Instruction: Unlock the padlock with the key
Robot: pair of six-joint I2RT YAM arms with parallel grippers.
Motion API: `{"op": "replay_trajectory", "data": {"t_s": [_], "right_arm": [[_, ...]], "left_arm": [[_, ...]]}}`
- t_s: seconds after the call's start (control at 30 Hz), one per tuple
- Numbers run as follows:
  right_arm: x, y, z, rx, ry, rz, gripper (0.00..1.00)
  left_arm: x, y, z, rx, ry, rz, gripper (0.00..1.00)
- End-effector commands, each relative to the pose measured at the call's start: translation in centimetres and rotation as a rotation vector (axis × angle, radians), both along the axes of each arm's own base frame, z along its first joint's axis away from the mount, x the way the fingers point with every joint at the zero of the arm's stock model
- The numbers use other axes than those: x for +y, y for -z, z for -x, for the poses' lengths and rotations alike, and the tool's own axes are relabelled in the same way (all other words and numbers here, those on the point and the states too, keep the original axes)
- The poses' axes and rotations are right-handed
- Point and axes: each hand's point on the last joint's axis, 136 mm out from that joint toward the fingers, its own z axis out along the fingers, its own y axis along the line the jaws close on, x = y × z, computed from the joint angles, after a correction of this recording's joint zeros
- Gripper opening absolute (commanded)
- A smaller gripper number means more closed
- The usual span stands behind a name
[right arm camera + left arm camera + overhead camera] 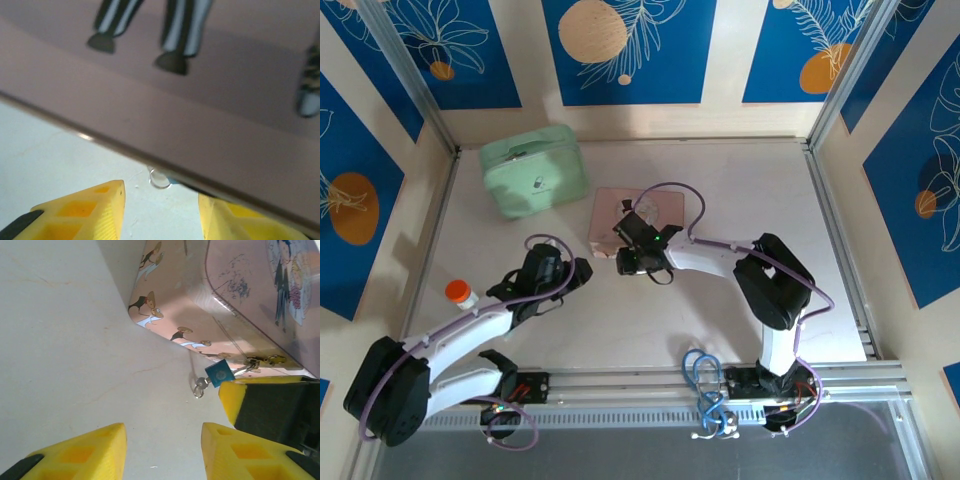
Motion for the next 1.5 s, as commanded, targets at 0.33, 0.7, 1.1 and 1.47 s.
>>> {"op": "replay_trajectory", "data": {"t_s": [0.33,0.7,1.1,1.47], "right_arm": [[-0.7,1.3,-0.7,-0.060,0.194,0.036,0.37],[-1.5,3.0,-0.8,-0.018,0.207,0.088,0.32],[-3.1,1.6,0.2,-0.036,0.228,0.188,0.42],[-5.8,-3.8,2.7,-0.096,0.259,0.054,0.48]], "left_arm": [[-1.5,-0.7,-0.5,-0.041,0.001,0.091,0.42],[-2.1,-1.0,-1.0,-0.042,0.016,0.100,0.41],[-4.0,-5.6,-6.0,-0.105,0.076,-0.061,0.43],[-4.0,-4.9,-10.3,-0.127,0.127,-0.206,0.46]]}}
